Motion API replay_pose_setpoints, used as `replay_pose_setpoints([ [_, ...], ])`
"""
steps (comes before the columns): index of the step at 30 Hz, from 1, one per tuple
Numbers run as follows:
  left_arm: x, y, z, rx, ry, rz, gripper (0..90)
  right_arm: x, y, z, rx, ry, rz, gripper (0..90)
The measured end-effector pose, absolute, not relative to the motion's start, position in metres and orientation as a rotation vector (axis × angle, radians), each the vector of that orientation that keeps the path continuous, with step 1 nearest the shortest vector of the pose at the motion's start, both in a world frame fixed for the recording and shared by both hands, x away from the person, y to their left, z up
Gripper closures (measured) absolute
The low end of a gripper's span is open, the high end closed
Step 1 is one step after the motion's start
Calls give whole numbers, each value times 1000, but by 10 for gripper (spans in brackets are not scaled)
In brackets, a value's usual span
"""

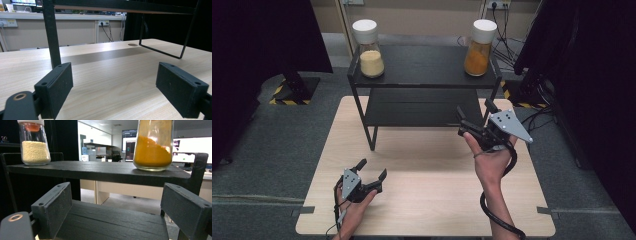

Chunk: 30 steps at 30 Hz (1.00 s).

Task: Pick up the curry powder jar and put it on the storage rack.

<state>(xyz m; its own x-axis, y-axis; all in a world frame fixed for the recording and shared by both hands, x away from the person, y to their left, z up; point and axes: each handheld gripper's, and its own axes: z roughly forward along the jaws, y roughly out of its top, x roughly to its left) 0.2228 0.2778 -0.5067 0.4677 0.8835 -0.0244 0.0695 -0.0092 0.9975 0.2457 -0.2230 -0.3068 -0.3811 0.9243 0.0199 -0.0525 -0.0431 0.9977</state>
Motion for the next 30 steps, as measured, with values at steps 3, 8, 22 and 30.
replay_pose_setpoints([
  [3,223,278,-507,1445,893,804,136,242,-223,-311,975,1432,1541,104],
  [8,222,277,-507,1445,892,806,137,237,-224,-319,978,1444,1542,104],
  [22,223,277,-507,1445,892,806,136,235,-227,-346,996,1485,1535,102],
  [30,222,277,-507,1444,891,807,135,232,-231,-359,1000,1497,1534,101],
])
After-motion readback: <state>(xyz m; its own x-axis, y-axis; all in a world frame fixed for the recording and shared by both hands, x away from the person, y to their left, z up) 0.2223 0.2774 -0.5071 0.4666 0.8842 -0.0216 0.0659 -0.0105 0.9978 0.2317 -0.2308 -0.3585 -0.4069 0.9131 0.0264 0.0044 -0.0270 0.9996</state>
